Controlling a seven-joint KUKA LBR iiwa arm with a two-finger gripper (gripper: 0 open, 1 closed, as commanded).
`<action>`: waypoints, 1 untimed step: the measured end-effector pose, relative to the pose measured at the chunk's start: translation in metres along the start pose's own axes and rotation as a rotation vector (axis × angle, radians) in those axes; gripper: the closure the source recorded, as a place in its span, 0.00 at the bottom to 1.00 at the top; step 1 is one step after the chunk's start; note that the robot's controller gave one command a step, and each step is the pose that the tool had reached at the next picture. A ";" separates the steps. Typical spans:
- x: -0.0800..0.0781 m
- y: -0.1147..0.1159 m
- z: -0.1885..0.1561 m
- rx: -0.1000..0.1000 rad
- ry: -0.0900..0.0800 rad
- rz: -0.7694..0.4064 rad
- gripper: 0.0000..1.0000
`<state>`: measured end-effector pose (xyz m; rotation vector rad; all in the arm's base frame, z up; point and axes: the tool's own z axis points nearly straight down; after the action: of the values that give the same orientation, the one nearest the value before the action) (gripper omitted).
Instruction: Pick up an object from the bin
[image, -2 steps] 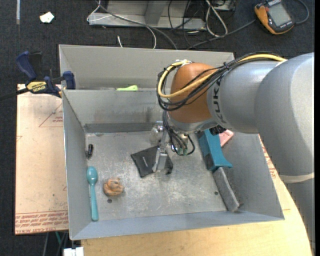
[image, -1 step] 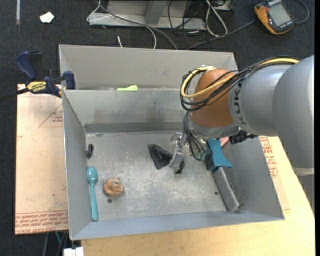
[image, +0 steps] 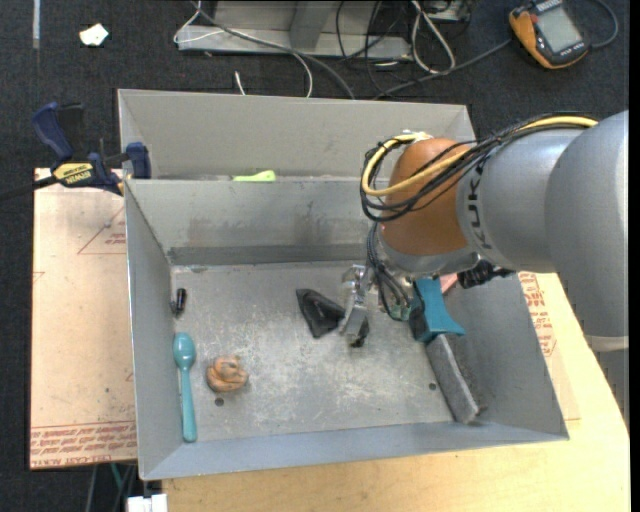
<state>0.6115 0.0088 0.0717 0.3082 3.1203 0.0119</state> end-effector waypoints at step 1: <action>0.006 0.001 -0.051 0.000 0.006 0.010 1.00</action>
Offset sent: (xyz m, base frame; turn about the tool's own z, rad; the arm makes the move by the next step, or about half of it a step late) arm 0.0226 -0.0371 0.1803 0.0306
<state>0.6051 0.0102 0.1222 0.3241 3.1249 0.0122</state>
